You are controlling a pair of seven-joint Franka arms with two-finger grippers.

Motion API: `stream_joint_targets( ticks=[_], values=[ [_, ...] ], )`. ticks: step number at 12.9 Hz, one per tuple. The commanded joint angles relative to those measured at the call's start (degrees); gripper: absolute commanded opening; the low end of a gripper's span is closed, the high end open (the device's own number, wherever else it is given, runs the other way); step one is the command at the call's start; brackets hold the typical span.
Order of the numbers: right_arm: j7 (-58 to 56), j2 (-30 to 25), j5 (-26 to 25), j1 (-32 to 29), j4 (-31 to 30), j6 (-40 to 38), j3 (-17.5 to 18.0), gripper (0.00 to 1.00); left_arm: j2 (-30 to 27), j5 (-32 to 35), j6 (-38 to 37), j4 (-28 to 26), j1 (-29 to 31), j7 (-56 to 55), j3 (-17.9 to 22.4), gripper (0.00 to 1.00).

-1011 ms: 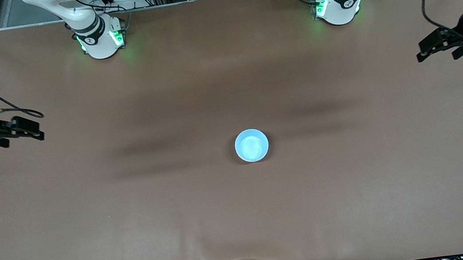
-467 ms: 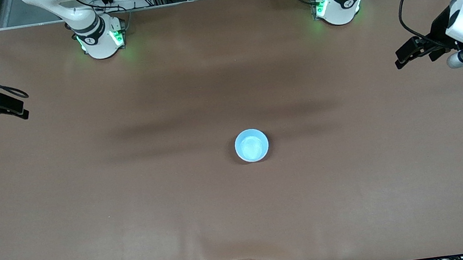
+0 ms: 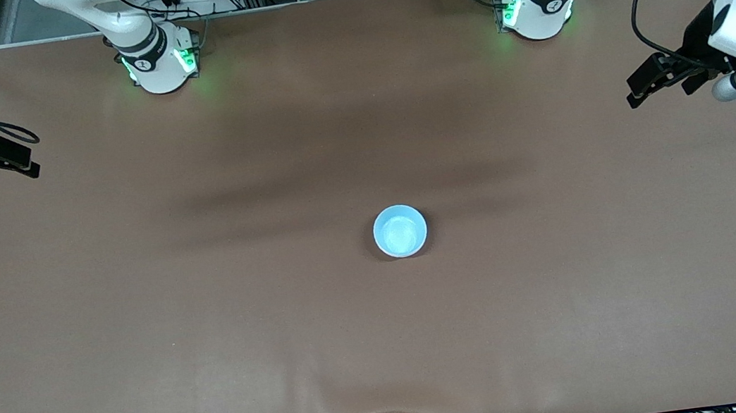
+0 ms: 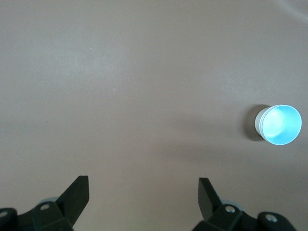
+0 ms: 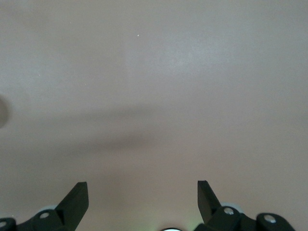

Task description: Stack pink and blue bowls on white bowl

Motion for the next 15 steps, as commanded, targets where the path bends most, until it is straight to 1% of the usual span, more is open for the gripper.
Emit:
stream_joint_targets(
  ticks=[1, 3, 4, 6, 10, 12, 15],
  values=[
    [1.28, -1.42, -1.08, 0.31, -0.91, 0.03, 0.23, 1.00, -0.80, 1.41, -2.77, 1.71, 0.41, -3.29, -2.43, 1.00],
    [1.28, -1.07, -0.99, 0.31, 0.23, -0.06, 0.05, 1.00, -0.80, 2.02, -3.91, 2.59, 0.41, -3.92, -4.19, 1.00],
    [1.28, -0.98, -0.99, 0.31, 0.93, -0.15, 0.14, 1.00, -0.80, 2.99, -4.09, 2.94, 0.58, -3.40, -4.37, 1.00],
    [0.93, -0.90, -0.99, 0.32, 1.29, -0.50, 0.05, 1.00, -0.19, 3.17, -5.14, 4.69, 0.76, -3.39, -4.29, 1.00],
    [0.40, -0.72, -0.99, 0.14, 1.55, -0.50, 0.05, 1.00, -0.19, 3.17, -6.90, 6.54, 1.20, -3.22, -3.50, 1.00],
    [0.40, -0.63, -0.99, 0.05, 1.90, -0.50, 0.05, 1.00, -0.10, 3.17, -9.28, 8.21, 1.55, -3.22, -3.23, 1.00],
    [0.31, -0.20, -0.91, -0.21, 2.43, -0.41, 0.05, 1.00, -0.10, 3.17, -9.46, 8.74, 1.55, -3.04, -2.97, 1.00]
  ],
)
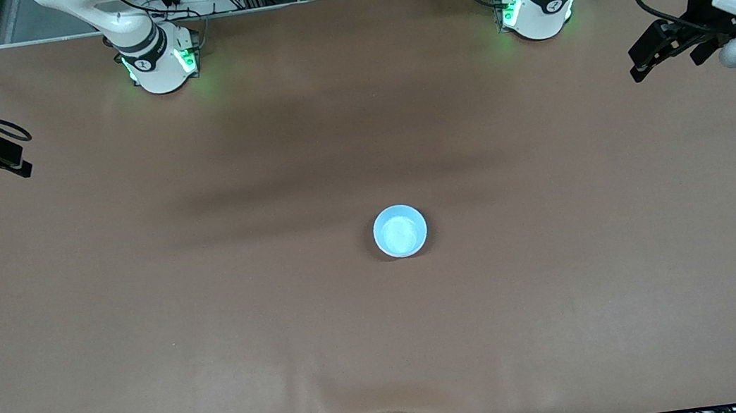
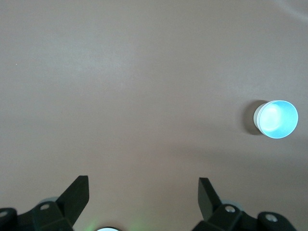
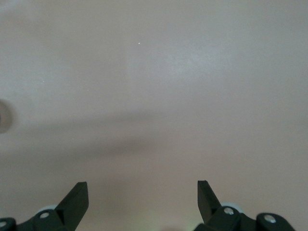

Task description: Stack pink and blue bowls on white bowl

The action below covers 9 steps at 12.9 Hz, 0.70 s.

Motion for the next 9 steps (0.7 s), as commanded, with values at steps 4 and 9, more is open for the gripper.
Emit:
stream_joint_targets(
  ticks=[4, 9],
  values=[
    [0.29, 0.25, -0.83, -0.14, 1.63, -0.47, 0.14, 1.00, 1.12, 0.93, -2.37, 3.02, 1.02, -0.03, -0.04, 1.00],
    [0.29, 0.78, -0.65, -0.14, 2.78, -0.47, 0.14, 1.00, 3.85, 0.84, -2.37, 5.93, 0.42, 0.15, 0.40, 1.00]
  ],
)
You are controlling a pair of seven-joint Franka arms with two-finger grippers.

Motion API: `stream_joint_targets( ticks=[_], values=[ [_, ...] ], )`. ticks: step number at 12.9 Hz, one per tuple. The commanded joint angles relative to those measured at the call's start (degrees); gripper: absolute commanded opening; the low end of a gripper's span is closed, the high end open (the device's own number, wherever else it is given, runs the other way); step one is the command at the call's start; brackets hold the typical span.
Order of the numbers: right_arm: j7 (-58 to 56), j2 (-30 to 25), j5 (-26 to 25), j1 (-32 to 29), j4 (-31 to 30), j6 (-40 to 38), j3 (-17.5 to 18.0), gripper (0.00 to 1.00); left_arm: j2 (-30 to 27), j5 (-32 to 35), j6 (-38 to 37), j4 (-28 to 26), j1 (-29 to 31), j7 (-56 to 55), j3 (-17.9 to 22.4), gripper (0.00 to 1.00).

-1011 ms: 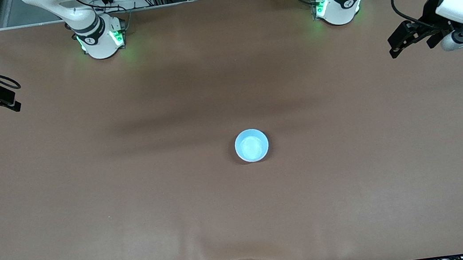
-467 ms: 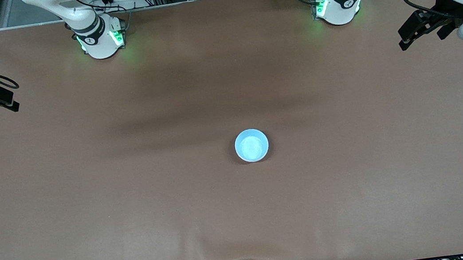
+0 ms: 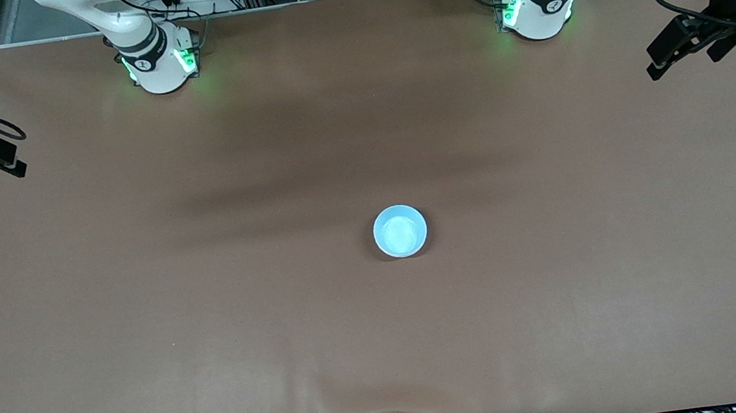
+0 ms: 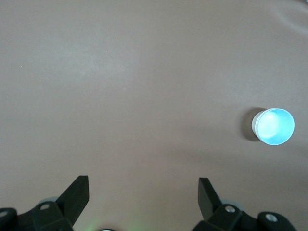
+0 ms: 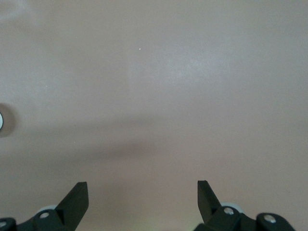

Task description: Stack pink and blue bowls on white bowl

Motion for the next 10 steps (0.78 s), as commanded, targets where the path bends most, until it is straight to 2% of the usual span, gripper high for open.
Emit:
stream_joint_targets(
  ticks=[1, 2, 3, 8, 10],
  values=[
    [0.30, 0.72, -0.65, -0.14, 1.60, -0.55, 0.17, 1.00, 2.28, 1.19, -1.48, 2.64, -3.51, 0.13, 3.08, 1.00],
    [0.30, 0.72, -0.65, -0.14, 1.69, -0.55, 0.17, 1.00, 2.55, 1.36, -1.57, 2.73, -6.85, 0.66, 7.47, 1.00],
    [0.30, 0.72, -0.56, -0.40, 1.69, -0.55, 0.17, 1.00, 2.55, 1.37, -1.83, 2.90, -8.01, 3.53, 9.77, 1.00],
    [0.30, 0.72, -0.38, -0.57, 1.78, -0.64, 0.26, 1.00, 2.90, 1.37, -4.37, 3.25, -14.77, 6.02, 17.78, 1.00],
    [0.30, 0.72, -0.38, -0.49, 1.69, -0.55, 0.26, 1.00, 2.72, 1.37, -4.82, 3.43, -16.81, 5.93, 19.02, 1.00]
  ],
)
